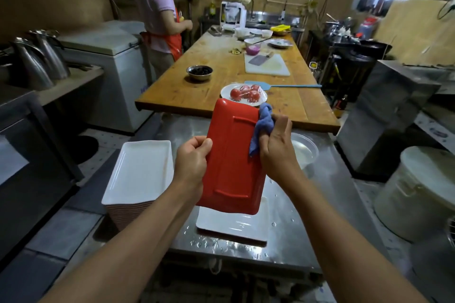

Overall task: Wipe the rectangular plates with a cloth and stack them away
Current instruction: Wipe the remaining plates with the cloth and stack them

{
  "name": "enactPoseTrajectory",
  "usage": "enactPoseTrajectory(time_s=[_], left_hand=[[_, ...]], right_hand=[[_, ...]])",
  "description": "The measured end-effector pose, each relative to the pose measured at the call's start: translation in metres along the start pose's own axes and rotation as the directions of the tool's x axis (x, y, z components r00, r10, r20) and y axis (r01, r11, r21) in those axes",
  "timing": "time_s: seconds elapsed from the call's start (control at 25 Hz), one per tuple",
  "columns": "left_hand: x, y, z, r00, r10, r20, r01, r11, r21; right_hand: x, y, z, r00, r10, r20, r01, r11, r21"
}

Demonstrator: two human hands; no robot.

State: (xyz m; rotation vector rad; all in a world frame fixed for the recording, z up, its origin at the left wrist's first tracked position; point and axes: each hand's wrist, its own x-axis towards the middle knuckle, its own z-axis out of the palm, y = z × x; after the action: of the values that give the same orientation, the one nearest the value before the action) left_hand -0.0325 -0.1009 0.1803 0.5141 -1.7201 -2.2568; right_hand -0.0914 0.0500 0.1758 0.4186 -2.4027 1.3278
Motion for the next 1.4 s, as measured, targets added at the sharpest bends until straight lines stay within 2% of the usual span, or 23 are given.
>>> enactPoseTrajectory(time_s=[0.16,0.28,0.36,0.48,0.56,0.6,0.68,0.72,0.76,0.8,0.84,0.88,0.92,0.96,1.04,1.12,1.28,1.4], left_hand=[[0.001,-0.004,0.017,0.999,-0.025,-0.039,0.023,0.999,-0.043],[0.009,-0.003,0.026,0.996,-0.004,-0.093,-0.007,0.992,-0.125],[0.016,-0.001,0.029,0.993,0.024,-0.119,-0.038,0.992,-0.119],[0.019,-0.009,0.032,0.996,0.010,-0.084,-0.024,0.985,-0.170],[0.017,-0.017,0.032,0.999,-0.042,0.002,0.041,0.976,-0.212],[0.016,-0.020,0.030,0.996,-0.071,0.058,0.081,0.980,-0.181],[0.018,-0.018,0.022,0.987,-0.092,0.130,0.093,0.996,0.002],[0.021,-0.012,0.017,0.992,-0.049,0.118,0.032,0.990,0.138],[0.025,-0.004,0.011,0.995,0.055,0.089,-0.078,0.955,0.285],[0.031,0.007,0.007,0.977,0.199,0.077,-0.213,0.878,0.429],[0.035,0.021,0.005,0.938,0.327,0.118,-0.336,0.764,0.551],[0.039,0.036,0.006,0.899,0.389,0.203,-0.423,0.648,0.633],[0.043,0.050,0.007,0.882,0.363,0.301,-0.467,0.576,0.671],[0.046,0.062,0.009,0.883,0.263,0.388,-0.467,0.571,0.675],[0.049,0.076,0.012,0.858,-0.001,0.513,-0.382,0.667,0.640],[0.049,0.076,0.011,0.811,-0.109,0.575,-0.323,0.736,0.595],[0.045,0.062,0.004,0.855,-0.019,0.519,-0.233,0.879,0.416],[0.039,0.052,0.003,0.896,0.035,0.443,-0.212,0.910,0.357]], right_hand=[[-0.012,-0.001,-0.001,0.994,0.107,-0.031,-0.104,0.992,0.067],[-0.040,0.003,0.004,0.984,0.178,0.013,-0.179,0.982,0.067],[-0.054,0.005,0.004,0.977,0.211,0.028,-0.213,0.970,0.115],[-0.048,0.007,-0.006,0.951,0.308,0.001,-0.298,0.920,0.256],[-0.038,0.009,-0.014,0.927,0.375,-0.013,-0.355,0.889,0.288],[-0.034,0.010,-0.017,0.921,0.388,-0.015,-0.370,0.889,0.268],[-0.028,0.009,-0.022,0.920,0.391,-0.003,-0.382,0.901,0.205],[-0.026,0.009,-0.025,0.922,0.387,0.006,-0.382,0.908,0.173],[-0.023,0.009,-0.028,0.926,0.376,0.023,-0.375,0.916,0.143],[-0.021,0.008,-0.033,0.933,0.356,0.052,-0.359,0.926,0.116],[-0.019,0.008,-0.039,0.942,0.323,0.094,-0.331,0.940,0.088],[-0.017,0.006,-0.044,0.949,0.281,0.141,-0.291,0.956,0.050],[-0.014,0.004,-0.050,0.952,0.240,0.188,-0.245,0.970,0.003],[-0.012,0.002,-0.054,0.951,0.203,0.232,-0.199,0.979,-0.040],[-0.008,-0.002,-0.059,0.943,0.151,0.295,-0.133,0.988,-0.082],[-0.005,-0.004,-0.062,0.933,0.135,0.335,-0.108,0.989,-0.097],[-0.001,-0.005,-0.061,0.941,0.056,0.333,0.001,0.986,-0.168],[0.005,-0.011,-0.047,0.960,-0.073,0.270,0.125,0.975,-0.184]])
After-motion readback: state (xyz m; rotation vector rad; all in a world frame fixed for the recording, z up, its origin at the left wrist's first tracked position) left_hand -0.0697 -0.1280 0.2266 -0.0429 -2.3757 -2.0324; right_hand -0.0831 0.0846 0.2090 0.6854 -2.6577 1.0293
